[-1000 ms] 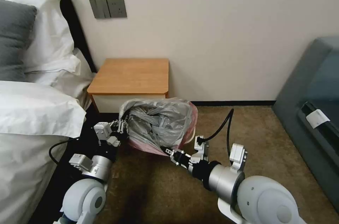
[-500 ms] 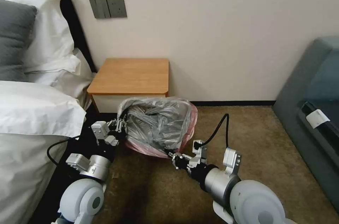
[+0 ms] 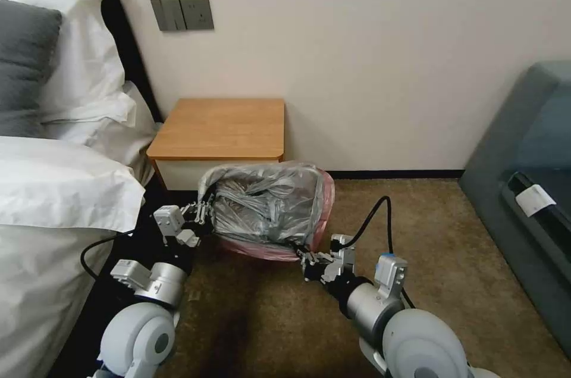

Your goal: Pick up the garbage bag from the table and place it over the trash can.

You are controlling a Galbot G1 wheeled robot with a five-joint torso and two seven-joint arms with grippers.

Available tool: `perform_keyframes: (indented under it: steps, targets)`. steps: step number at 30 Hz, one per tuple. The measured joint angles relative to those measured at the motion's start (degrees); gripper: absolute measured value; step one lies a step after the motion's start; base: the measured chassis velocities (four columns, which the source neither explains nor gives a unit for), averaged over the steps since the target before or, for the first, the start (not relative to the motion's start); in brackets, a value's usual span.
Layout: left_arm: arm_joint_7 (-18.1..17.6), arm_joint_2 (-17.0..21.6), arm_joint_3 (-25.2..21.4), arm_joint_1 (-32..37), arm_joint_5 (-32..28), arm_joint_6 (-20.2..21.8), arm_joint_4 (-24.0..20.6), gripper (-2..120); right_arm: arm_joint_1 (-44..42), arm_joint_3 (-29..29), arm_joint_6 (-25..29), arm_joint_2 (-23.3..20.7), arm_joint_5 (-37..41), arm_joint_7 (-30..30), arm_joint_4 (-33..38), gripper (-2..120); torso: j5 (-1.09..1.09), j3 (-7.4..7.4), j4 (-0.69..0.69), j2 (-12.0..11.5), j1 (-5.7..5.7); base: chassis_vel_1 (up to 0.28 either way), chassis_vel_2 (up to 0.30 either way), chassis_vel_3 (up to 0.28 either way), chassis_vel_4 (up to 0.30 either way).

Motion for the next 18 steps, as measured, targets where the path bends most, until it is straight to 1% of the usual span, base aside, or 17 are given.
perform_keyframes:
  steps: [8, 10, 11, 14, 15, 18]
  targets:
    - [0.12, -0.06, -0.72, 0.02, -0.8, 0.12, 0.12, 8, -0.66, 0.81, 0.3, -0.57, -1.25, 0.0, 0.45, 0, 0.0, 0.0, 0.0, 0.0, 0.0, 0.0, 0.0, 0.0, 0.0]
    - [-0.02, -0.08, -1.06, -0.12, -0.83, 0.08, 0.21, 8, -1.03, 0.99, 0.02, -0.64, -1.64, 0.29, 0.89, 7, 0.02, 0.0, 0.0, 0.0, 0.0, 0.0, 0.0, 0.0, 0.0]
    - [-0.02, -0.08, -1.06, -0.12, -0.83, 0.08, 0.21, 8, -1.03, 0.99, 0.02, -0.64, -1.64, 0.29, 0.89, 7, 0.02, 0.0, 0.0, 0.0, 0.0, 0.0, 0.0, 0.0, 0.0]
    - [-0.08, -0.12, -0.95, -0.37, -0.87, 0.08, 0.46, 8, -1.66, 0.88, -0.64, -1.17, -2.75, -1.07, 1.7, 23, 0.0, 0.0, 0.0, 0.0, 0.0, 0.0, 0.0, 0.0, 0.0]
    - [-0.08, -0.12, -0.95, -0.37, -0.87, 0.08, 0.46, 8, -1.66, 0.88, -0.64, -1.17, -2.75, -1.07, 1.7, 23, 0.0, 0.0, 0.0, 0.0, 0.0, 0.0, 0.0, 0.0, 0.0]
    - [-0.1, -0.14, -0.94, -0.47, -0.89, 0.07, 0.59, 8, -2.09, 0.97, -0.87, -1.75, -3.56, -1.89, 1.96, 37, 0.0, 0.0, 0.0, 0.0, 0.0, 0.0, 0.0, 0.0, 0.0]
